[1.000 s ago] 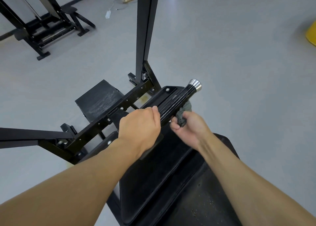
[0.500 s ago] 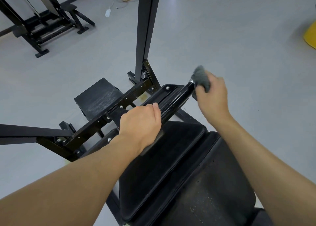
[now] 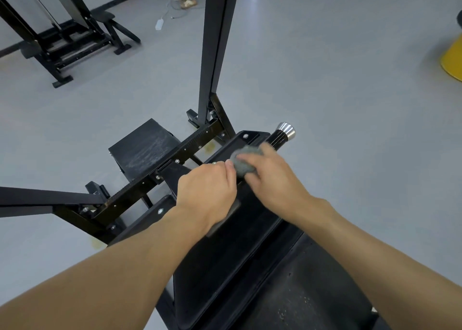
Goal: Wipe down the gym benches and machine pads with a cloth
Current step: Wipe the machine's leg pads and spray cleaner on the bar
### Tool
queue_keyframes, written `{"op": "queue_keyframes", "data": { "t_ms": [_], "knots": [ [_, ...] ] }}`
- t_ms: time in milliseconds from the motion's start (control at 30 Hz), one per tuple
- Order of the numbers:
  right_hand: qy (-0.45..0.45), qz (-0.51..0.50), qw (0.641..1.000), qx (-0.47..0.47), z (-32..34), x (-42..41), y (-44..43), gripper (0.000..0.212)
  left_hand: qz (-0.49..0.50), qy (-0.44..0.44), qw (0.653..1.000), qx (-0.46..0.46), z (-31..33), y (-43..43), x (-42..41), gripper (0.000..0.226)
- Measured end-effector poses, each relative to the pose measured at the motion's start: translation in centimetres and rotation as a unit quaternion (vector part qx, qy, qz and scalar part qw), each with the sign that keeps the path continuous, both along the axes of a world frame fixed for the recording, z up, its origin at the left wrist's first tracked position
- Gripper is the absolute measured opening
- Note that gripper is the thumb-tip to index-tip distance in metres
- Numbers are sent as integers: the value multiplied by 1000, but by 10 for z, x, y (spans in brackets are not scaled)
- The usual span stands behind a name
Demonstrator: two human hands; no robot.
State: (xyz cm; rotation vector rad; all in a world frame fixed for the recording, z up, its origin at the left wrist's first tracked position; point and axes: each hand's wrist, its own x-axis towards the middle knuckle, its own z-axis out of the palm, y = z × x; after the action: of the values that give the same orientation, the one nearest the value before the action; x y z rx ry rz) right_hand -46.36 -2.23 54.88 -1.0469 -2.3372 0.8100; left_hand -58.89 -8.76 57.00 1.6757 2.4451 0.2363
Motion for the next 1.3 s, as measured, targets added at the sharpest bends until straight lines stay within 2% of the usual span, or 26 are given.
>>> {"op": "queue_keyframes", "data": {
  "t_ms": [100, 167, 333, 433, 533, 600, 633, 667, 700, 733, 767, 800, 833, 900, 1000, 1067, 1133, 1200, 1267, 1300],
  "knots": [
    [-25, -130, 991, 22, 0, 9, 33, 42, -6, -5, 1000, 6, 0, -1, -1, 46],
    [-57, -162, 985, 15, -5, 6, 40, 41, -13, -4, 1000, 8, 0, -1, -2, 46],
    [-43, -125, 991, 25, -7, -8, 8, 32, -9, -19, 1000, 22, -2, -2, -2, 50],
    [-8, -51, 998, 25, -9, -14, -21, 24, -13, 1, 1000, 11, -4, 0, -4, 53],
    [50, 38, 996, -65, -7, -11, -40, 21, -19, 48, 999, -6, -3, -1, -5, 55],
    [103, 4, 988, -119, -9, -2, -29, 35, -18, 51, 998, -9, -5, 0, -6, 55],
    [142, -68, 981, -108, -11, 3, -19, 40, -19, 41, 999, -10, -4, -1, -5, 55],
    [194, -174, 959, -114, -15, 8, -4, 42, -19, 32, 999, -10, -2, -1, -5, 54],
    [254, -284, 912, -153, -15, 12, 10, 38, -16, 24, 1000, -6, -2, -2, -4, 51],
    [312, -364, 850, -218, -13, 14, 22, 31, -9, 13, 1000, 1, -1, -2, -3, 47],
    [348, -402, 794, -296, -11, 13, 32, 28, -4, 4, 1000, 2, 1, -2, -3, 42],
    [361, -406, 753, -371, -9, 8, 37, 30, -2, 2, 1000, -5, 1, -2, -3, 40],
    [354, -400, 731, -424, -7, 1, 39, 29, -7, 12, 1000, -14, 0, -1, -4, 41],
    [320, -390, 727, -466, -9, -16, 36, 21, -27, 40, 998, -29, -5, 1, -5, 47],
    [282, -382, 745, -468, -12, -30, 15, 18, -39, 59, 997, -28, -7, 1, -7, 53],
    [255, -322, 764, -498, -11, -25, -9, 11, -30, 47, 998, -9, -5, 1, -5, 51],
    [210, -219, 770, -560, -7, -14, -33, 10, -21, 37, 999, -6, -4, 0, -4, 51],
    [196, -167, 762, -595, -5, -3, -36, 16, -16, 36, 999, -9, -2, 0, -3, 49],
    [259, -248, 729, -583, -7, 5, -14, 23, -16, 40, 999, -4, -2, 0, -2, 48],
    [307, -300, 700, -570, -10, 8, 2, 24, -16, 35, 999, -1, -2, 0, -2, 48]
  ]
}}
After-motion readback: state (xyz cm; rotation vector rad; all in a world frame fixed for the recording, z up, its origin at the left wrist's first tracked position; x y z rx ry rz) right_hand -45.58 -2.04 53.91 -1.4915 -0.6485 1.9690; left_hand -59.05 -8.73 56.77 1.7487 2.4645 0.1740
